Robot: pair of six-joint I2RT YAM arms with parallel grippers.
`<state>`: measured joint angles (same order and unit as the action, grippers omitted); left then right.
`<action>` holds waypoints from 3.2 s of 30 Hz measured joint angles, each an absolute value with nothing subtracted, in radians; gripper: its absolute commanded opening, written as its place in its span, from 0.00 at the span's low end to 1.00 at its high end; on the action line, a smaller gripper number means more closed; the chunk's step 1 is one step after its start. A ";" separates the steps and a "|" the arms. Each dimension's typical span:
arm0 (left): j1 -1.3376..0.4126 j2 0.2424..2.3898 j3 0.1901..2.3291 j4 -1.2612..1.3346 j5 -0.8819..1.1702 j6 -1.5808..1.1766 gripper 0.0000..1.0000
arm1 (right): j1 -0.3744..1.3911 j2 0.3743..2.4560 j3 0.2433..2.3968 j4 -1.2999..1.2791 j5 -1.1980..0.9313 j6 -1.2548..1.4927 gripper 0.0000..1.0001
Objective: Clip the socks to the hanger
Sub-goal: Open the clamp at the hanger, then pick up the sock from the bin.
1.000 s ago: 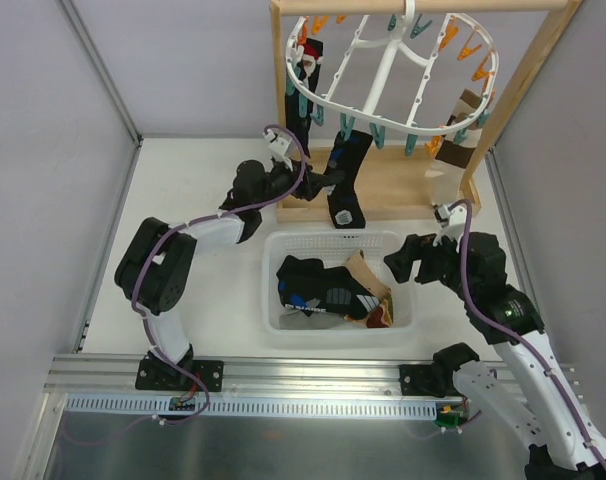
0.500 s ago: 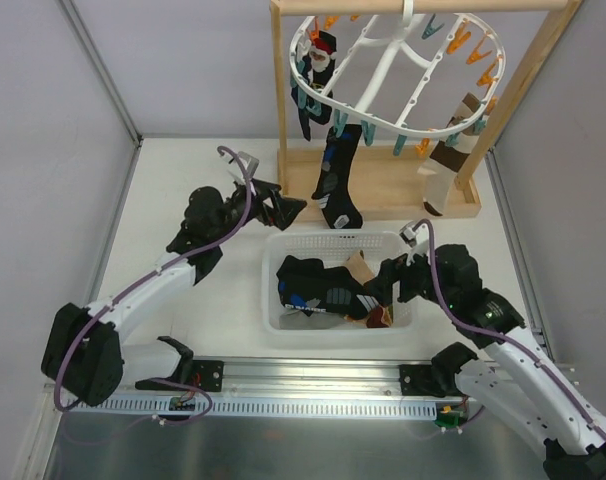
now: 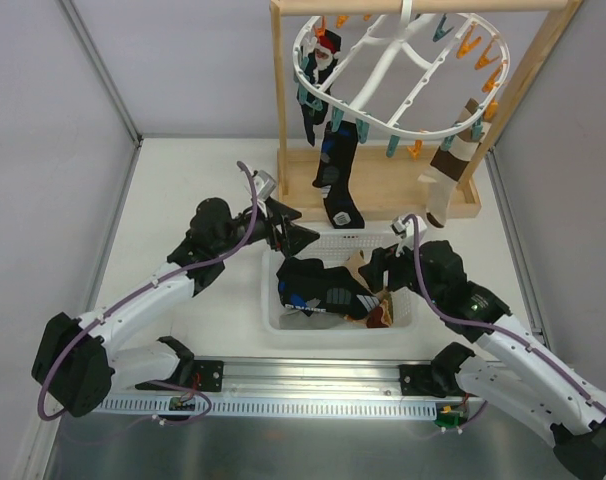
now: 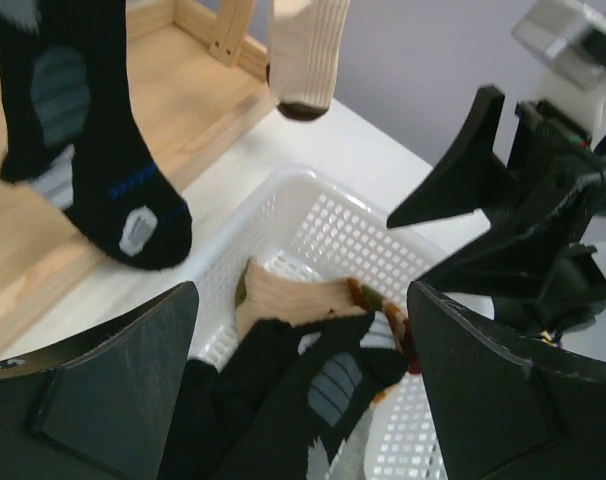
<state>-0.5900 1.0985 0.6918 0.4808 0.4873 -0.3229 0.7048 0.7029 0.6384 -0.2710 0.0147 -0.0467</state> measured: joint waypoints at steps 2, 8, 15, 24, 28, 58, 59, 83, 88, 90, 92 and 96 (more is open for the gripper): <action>-0.590 1.157 0.766 0.489 0.498 -0.323 0.84 | 0.706 0.692 0.638 -0.272 0.046 -0.028 0.70; -0.590 1.342 1.010 0.543 0.516 -0.336 0.84 | 0.709 0.595 0.620 -0.281 0.115 0.009 0.70; -0.589 1.510 1.202 0.603 0.516 -0.388 0.85 | 0.709 0.529 0.616 -0.305 0.155 0.025 0.72; -0.570 1.717 1.420 0.660 0.519 -0.545 0.83 | 0.709 0.526 0.603 -0.321 0.164 0.025 0.72; -0.558 1.785 1.489 0.696 0.525 -0.611 0.83 | 0.709 0.518 0.598 -0.328 0.164 0.025 0.73; -0.555 1.879 1.602 0.802 0.567 -0.690 0.17 | 0.710 0.569 0.595 -0.333 0.153 0.014 0.72; -0.555 1.879 1.602 0.803 0.566 -0.690 0.11 | 0.710 0.570 0.595 -0.332 0.151 0.014 0.73; -0.577 1.790 1.551 0.667 0.440 -0.608 0.00 | 0.962 1.042 0.700 -0.138 -0.034 -0.337 0.77; -0.577 1.787 1.541 0.665 0.435 -0.590 0.00 | 1.008 1.295 0.820 -0.095 -0.012 -0.403 0.77; -0.577 1.783 1.539 0.664 0.434 -0.585 0.00 | 1.009 1.357 0.857 -0.091 0.009 -0.408 0.77; -0.577 1.779 1.539 0.660 0.434 -0.583 0.00 | 1.008 1.398 0.887 -0.084 0.020 -0.408 0.78; -0.577 1.774 1.539 0.653 0.435 -0.579 0.00 | 1.008 1.452 0.925 -0.048 0.016 -0.405 0.76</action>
